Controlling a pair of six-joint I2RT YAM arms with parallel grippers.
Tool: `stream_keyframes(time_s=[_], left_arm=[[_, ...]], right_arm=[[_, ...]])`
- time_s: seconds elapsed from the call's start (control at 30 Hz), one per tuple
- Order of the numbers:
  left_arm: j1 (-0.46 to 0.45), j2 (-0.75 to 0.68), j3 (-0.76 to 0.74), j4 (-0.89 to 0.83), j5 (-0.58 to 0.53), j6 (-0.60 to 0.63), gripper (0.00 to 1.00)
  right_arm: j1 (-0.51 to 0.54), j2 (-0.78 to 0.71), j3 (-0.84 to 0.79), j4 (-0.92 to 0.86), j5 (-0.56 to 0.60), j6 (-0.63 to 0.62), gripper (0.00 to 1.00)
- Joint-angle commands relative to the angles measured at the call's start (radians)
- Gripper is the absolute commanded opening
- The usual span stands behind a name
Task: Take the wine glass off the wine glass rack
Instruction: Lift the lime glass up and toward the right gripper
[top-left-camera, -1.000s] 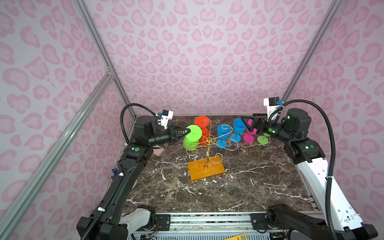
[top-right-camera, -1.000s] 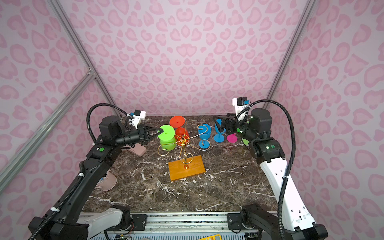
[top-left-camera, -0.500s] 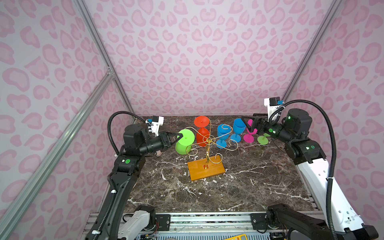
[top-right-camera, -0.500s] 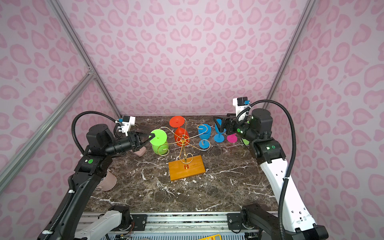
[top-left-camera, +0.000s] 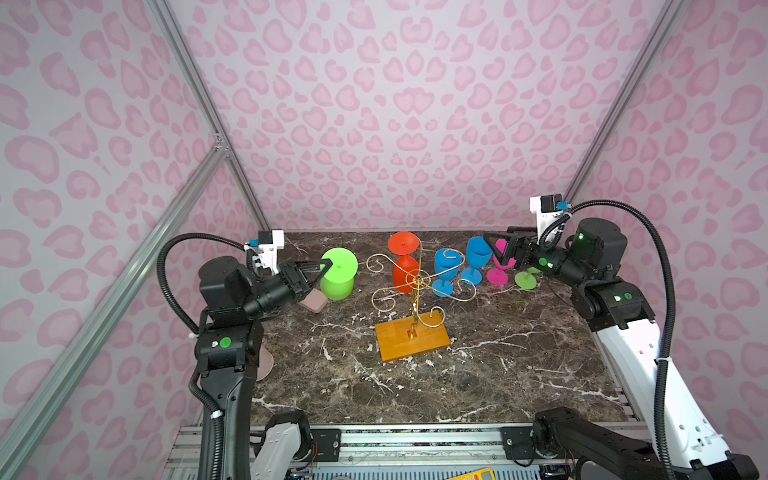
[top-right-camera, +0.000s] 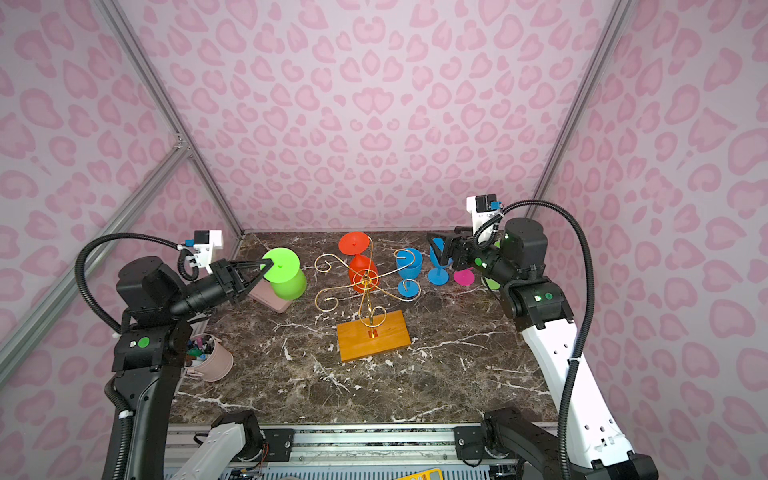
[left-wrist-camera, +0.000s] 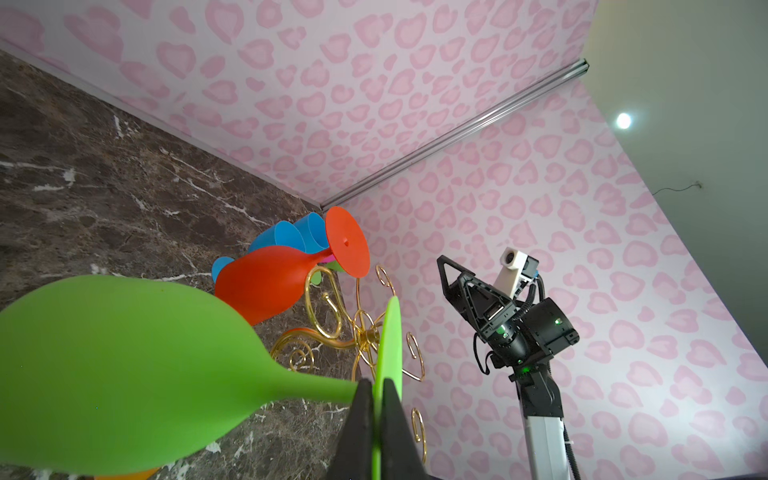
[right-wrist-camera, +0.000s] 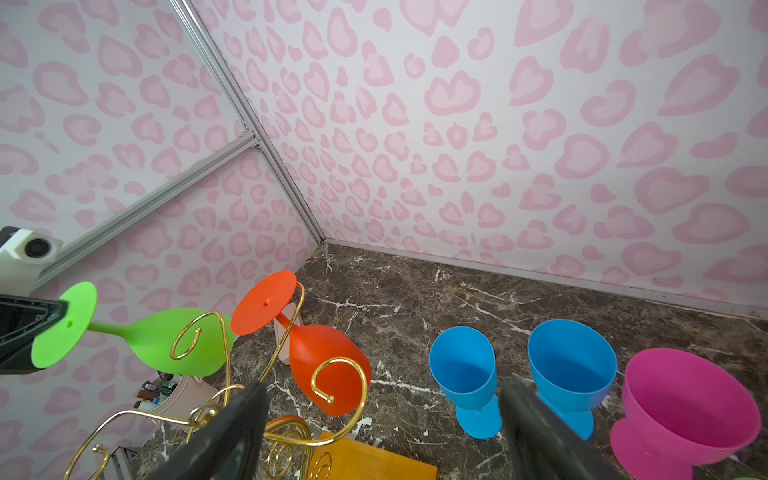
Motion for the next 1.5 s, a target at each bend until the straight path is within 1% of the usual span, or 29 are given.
stream_keyframes(time_s=[0.0,0.07,0.17,0.27,0.33,0.37,0.4,0.43,0.5,0.6,0.67,0.83,0.93,1.0,1.1,1.2,1.33,1.47], left_arm=[[0.054,0.019,0.065,0.027,0.069,-0.005,0.04],[0.079,0.043,0.113,0.07,0.076,-0.033,0.04],[0.111,0.09,0.191,0.207,0.081,-0.135,0.04],[0.113,0.157,0.298,0.25,0.05,-0.175,0.04],[0.112,0.188,0.304,0.434,0.045,-0.31,0.04],[0.108,0.205,0.307,0.533,0.038,-0.398,0.04],[0.099,0.225,0.317,0.609,0.027,-0.449,0.04],[0.085,0.243,0.336,0.632,0.018,-0.47,0.04],[0.022,0.283,0.396,0.634,0.001,-0.467,0.04],[-0.071,0.356,0.504,0.634,0.006,-0.467,0.04],[-0.107,0.394,0.56,0.633,0.003,-0.471,0.04],[-0.222,0.479,0.648,0.667,-0.003,-0.499,0.04],[-0.3,0.53,0.68,0.672,-0.003,-0.507,0.04],[-0.341,0.563,0.697,0.699,-0.002,-0.533,0.04],[-0.39,0.617,0.736,0.748,0.011,-0.587,0.04],[-0.424,0.656,0.772,0.76,0.015,-0.613,0.04],[-0.465,0.694,0.794,0.768,0.025,-0.634,0.04],[-0.498,0.718,0.795,0.782,0.021,-0.653,0.04]], right_arm=[[-0.003,-0.011,0.007,-0.005,0.011,-0.024,0.89],[-0.005,-0.015,0.008,-0.005,0.012,-0.029,0.89],[-0.008,-0.008,0.032,0.004,0.01,-0.035,0.88],[-0.007,0.016,0.079,0.018,-0.005,-0.041,0.87],[-0.007,0.036,0.104,0.034,-0.011,-0.041,0.87],[-0.007,0.048,0.115,0.043,-0.016,-0.039,0.87],[-0.005,0.061,0.116,0.057,-0.028,-0.036,0.87],[-0.002,0.072,0.147,0.068,-0.034,-0.032,0.87],[0.017,0.092,0.166,0.092,-0.034,-0.036,0.86],[0.061,0.12,0.207,0.1,-0.017,-0.083,0.86],[0.101,0.133,0.231,0.106,-0.004,-0.123,0.87],[0.208,0.158,0.281,0.145,0.024,-0.235,0.88],[0.262,0.17,0.285,0.187,0.042,-0.305,0.91],[0.287,0.177,0.272,0.23,0.054,-0.352,0.92],[0.327,0.184,0.24,0.294,0.086,-0.436,0.94],[0.357,0.179,0.199,0.365,0.102,-0.517,0.96],[0.39,0.187,0.18,0.419,0.113,-0.584,0.99],[0.395,0.212,0.186,0.463,0.151,-0.603,0.99]])
